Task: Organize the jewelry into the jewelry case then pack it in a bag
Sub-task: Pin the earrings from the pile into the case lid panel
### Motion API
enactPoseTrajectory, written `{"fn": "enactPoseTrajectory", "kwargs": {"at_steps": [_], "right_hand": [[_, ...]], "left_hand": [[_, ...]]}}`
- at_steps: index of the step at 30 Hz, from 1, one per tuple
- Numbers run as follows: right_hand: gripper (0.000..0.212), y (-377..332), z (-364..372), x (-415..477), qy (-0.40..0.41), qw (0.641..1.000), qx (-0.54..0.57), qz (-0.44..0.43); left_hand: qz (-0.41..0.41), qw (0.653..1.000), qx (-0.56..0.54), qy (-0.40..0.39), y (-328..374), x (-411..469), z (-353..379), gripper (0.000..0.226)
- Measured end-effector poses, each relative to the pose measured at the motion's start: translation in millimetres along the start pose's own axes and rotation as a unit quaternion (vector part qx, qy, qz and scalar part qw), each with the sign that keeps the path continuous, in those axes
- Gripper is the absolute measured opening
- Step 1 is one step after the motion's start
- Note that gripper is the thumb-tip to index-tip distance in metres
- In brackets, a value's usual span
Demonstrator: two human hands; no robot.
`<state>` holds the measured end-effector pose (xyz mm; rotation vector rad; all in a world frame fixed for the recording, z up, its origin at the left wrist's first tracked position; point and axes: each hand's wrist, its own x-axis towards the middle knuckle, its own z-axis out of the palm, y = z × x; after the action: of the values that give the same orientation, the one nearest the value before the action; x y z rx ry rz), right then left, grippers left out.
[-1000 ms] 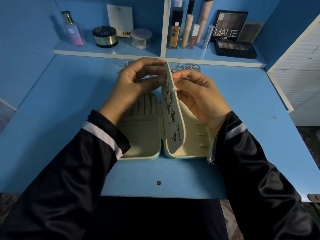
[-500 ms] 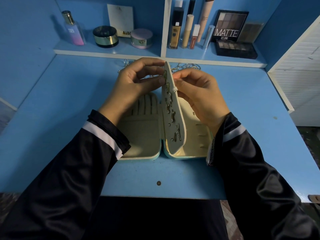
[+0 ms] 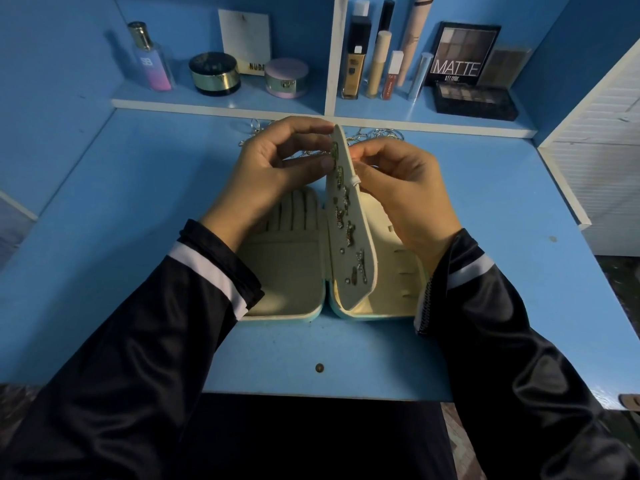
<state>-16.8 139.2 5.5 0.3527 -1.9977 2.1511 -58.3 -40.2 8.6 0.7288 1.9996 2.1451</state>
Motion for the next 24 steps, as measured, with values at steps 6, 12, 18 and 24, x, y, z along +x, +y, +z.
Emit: {"fn": "enactPoseTrajectory", "kwargs": {"at_steps": [6, 12, 18, 24], "right_hand": [[0.019, -0.9, -0.9, -0.8, -0.013, 1.0, -0.012, -0.017], [0.016, 0.1, -1.7, -1.1, -0.009, 1.0, -0.001, -0.015], [0.016, -2.7, -1.0, -2.6, 0.004, 0.999, -0.026, -0.018], [0.019, -5.7, 0.5, -3.2, 0.008, 0.999, -0.046, -0.02]], "left_hand": [[-0.002, 1.0, -0.004, 0.001, 0.9, -0.7, 1.2, 0.036], [-0.002, 1.0, -0.017, 0.005, -1.9, -0.1, -0.8, 0.036], [-0.002, 1.0, -0.013, 0.008, -2.6, 0.3, -1.7, 0.035], [-0.001, 1.0, -0.007, 0.01, -1.9, 0.1, -1.8, 0.034]]}}
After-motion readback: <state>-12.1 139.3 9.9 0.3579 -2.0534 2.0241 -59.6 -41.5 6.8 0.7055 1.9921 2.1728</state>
